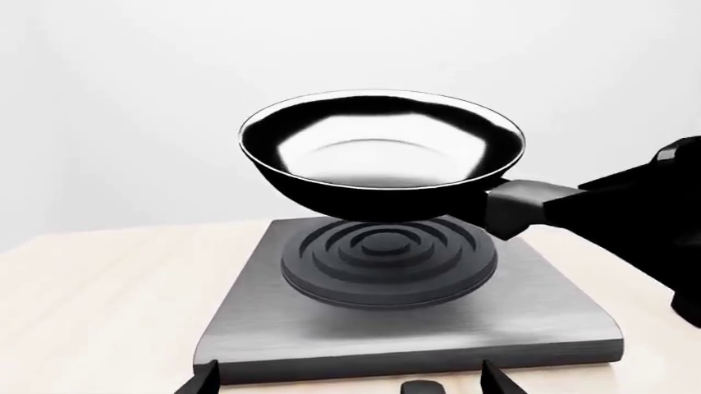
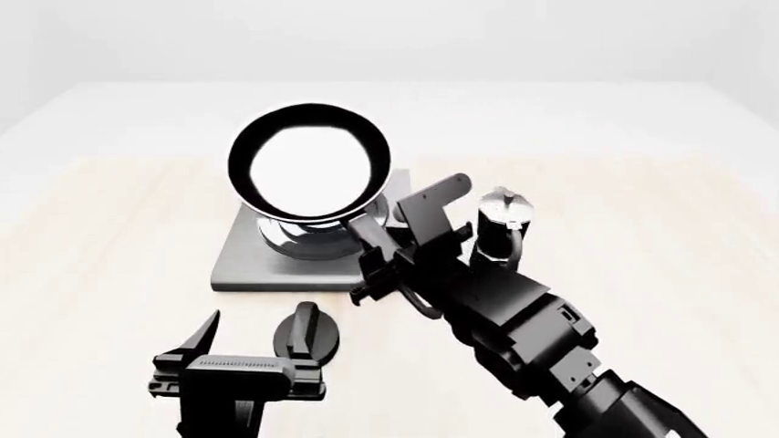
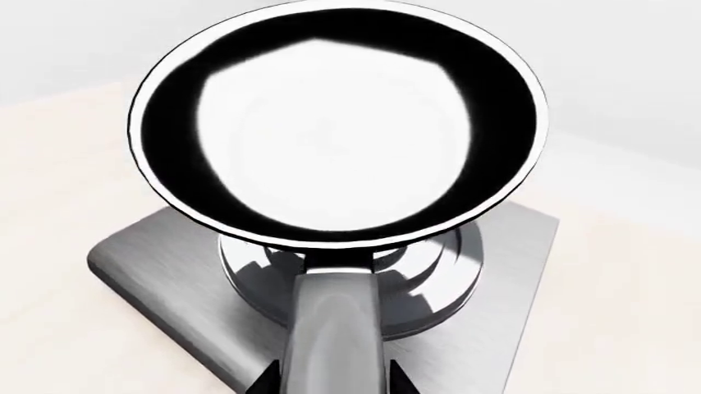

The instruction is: Put the frying pan on the stove.

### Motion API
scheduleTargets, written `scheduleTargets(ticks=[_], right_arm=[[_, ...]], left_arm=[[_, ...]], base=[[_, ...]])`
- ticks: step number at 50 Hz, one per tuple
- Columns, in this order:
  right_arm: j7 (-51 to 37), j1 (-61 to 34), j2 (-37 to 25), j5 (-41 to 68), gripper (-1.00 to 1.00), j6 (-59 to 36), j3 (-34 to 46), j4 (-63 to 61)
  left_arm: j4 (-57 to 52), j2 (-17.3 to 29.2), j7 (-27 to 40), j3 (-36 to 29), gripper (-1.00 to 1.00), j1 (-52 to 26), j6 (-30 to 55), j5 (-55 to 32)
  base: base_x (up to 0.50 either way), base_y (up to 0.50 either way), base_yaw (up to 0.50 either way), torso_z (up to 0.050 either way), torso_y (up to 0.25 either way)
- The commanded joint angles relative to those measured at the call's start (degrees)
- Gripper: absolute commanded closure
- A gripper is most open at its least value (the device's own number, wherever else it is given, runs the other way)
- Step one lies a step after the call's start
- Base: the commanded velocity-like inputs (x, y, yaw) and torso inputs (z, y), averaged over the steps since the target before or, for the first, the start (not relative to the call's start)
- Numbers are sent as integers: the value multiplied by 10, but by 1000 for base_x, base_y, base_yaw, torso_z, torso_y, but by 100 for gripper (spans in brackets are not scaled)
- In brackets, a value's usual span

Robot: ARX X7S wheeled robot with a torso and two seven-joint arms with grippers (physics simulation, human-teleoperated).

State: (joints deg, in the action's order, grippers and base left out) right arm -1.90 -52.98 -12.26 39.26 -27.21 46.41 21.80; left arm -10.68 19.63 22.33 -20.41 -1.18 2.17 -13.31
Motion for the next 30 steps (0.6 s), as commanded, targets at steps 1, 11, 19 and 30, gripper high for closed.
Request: scheduleTargets(ticks=[1,11,19,30], right_arm=[[27,-37,12,-23,100,-26,-8,0],[30,-44,22,-39,100,-11,0,49],[35,-55,32,-48,100,-2,4,87],[38,-56,36,-51,100,1,11,96]], left_arm=[[4,0,1,-1,-100,-1,-3,-1],[2,2,2,-1,-100,2,-6,-3],[5,3,3,0,-100,1,-8,-4],[-1,6,6,-1,-100,4,-7,-5]], base=[[0,0,0,0,0],[0,0,0,1,2],[0,0,0,0,1],[0,0,0,1,2]])
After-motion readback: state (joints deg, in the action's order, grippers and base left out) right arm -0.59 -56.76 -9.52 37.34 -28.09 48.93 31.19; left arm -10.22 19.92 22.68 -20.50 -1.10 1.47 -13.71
